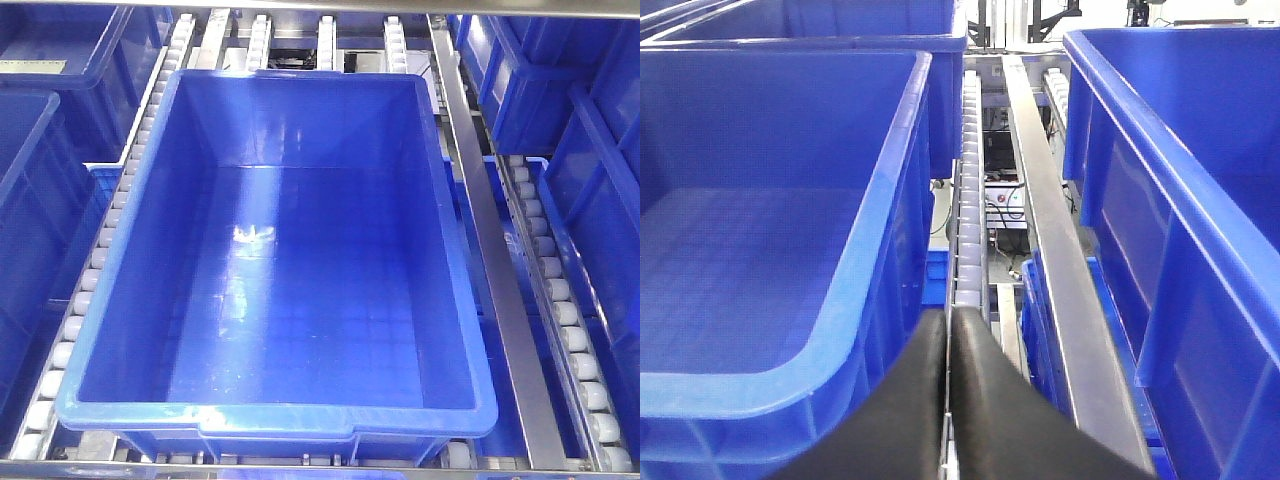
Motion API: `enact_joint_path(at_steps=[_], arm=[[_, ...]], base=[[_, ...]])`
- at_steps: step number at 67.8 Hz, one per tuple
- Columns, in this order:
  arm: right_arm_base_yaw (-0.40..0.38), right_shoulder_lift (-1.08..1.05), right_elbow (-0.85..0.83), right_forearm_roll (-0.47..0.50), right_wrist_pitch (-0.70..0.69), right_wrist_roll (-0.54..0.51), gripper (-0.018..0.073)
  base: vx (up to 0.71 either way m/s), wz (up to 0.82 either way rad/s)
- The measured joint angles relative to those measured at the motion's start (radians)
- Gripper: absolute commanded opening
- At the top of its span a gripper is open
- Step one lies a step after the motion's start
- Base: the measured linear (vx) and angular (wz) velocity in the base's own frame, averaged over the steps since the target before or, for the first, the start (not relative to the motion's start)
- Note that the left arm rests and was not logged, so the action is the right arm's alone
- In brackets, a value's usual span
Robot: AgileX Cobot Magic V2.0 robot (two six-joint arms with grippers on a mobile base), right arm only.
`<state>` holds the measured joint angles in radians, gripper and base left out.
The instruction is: Pour parts from conveyor to right shelf
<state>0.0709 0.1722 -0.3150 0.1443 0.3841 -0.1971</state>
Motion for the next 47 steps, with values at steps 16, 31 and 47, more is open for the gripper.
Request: enact_joint_path(at_steps=[16, 31, 47], arm=[[0.0, 0.017, -0.003, 0.067, -0.001, -0.009, -0.0006], [0.0, 0.213, -0.098, 0.094, 0.01, -0.067, -0.0006], [0.133, 0.434, -0.261, 0.076, -0.003, -0.07, -0.0006]], base=[[0.0, 0.0], [0.0, 0.0], [0.0, 0.0]])
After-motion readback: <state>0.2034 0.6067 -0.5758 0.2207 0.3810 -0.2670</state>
